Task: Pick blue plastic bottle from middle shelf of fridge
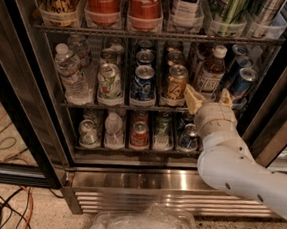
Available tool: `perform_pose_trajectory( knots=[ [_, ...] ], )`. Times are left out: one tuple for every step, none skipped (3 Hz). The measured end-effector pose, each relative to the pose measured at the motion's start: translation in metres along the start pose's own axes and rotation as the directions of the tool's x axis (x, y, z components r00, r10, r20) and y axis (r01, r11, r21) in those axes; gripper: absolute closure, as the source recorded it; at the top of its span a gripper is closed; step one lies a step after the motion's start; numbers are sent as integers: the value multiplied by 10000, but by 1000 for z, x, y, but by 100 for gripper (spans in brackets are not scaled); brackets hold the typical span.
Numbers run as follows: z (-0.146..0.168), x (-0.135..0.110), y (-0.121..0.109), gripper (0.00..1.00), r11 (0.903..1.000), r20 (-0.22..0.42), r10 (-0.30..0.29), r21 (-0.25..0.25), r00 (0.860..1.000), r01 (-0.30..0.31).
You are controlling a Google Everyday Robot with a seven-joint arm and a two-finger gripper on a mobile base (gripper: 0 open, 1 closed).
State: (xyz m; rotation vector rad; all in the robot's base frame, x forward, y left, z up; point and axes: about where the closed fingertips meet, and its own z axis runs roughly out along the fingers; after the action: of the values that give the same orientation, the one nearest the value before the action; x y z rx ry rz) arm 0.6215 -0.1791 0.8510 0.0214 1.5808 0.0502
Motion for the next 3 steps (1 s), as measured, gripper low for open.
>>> perform_pose_trajectory(
  knots=[
    [9,0,0,28,9998,167,-223,-13,9996,223],
    [17,-2,-4,29,9991,326,-427,43,9986,425],
    [30,-8,-9,29,9983,611,-585,112,9964,579]
  ],
)
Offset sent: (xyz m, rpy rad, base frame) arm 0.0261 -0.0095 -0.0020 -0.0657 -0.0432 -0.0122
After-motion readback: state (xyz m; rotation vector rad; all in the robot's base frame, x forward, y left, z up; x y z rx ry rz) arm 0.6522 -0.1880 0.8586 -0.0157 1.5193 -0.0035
